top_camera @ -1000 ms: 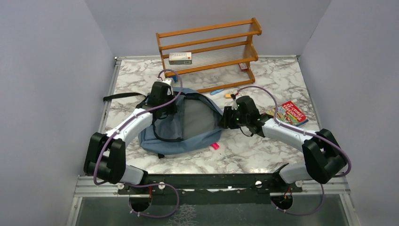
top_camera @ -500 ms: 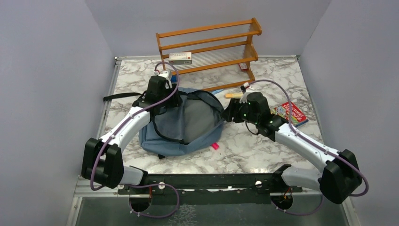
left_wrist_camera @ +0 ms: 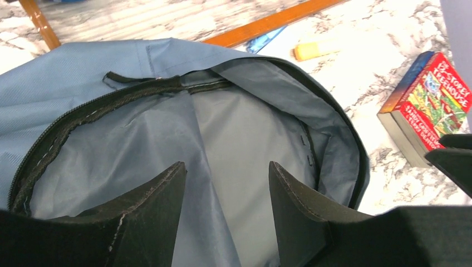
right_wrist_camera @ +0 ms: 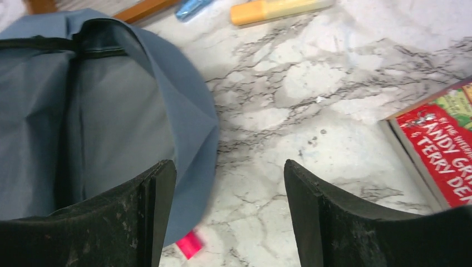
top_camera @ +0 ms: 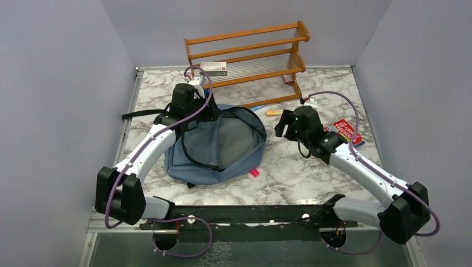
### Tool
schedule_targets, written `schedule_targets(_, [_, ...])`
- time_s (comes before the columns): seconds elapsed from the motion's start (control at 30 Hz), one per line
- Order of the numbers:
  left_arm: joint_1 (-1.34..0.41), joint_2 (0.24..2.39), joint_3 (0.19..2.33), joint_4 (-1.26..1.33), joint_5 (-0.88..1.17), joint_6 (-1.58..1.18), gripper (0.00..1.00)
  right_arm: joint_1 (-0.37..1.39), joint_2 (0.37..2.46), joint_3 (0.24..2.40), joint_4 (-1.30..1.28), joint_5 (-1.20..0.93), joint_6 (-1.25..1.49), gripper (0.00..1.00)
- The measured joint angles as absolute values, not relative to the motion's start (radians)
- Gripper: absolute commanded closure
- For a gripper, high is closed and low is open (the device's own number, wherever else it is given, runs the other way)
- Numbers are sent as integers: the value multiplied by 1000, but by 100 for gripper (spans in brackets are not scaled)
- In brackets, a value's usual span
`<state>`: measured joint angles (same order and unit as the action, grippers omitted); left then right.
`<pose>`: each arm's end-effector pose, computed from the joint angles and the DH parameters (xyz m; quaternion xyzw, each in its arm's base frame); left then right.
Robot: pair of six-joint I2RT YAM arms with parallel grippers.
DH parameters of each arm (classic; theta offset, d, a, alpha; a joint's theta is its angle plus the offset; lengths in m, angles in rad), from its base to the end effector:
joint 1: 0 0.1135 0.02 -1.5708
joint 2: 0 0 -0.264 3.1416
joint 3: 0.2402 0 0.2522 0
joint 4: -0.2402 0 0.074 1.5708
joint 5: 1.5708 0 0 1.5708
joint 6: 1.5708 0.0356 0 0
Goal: Pack the student bag
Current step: Move the book to the center of the board.
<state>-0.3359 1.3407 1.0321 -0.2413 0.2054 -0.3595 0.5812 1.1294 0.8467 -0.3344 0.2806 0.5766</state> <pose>0.2848 -0.1071 0.2964 0.0398 0.8685 -0.2497 0.4264 0.2122 0.1276 0.2789 0.0622 0.8799 0.1446 0.4484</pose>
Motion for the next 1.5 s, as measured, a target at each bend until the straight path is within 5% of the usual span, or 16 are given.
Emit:
schedule_targets(0.9, [-362,1384,1067,-199,297,-307,42,-228,1399,1057,-452,398,807,8])
schedule_targets(1.5, [-362,1425,1032,-181,352,-291,42,-184,1253,925,-523,579,1056,12])
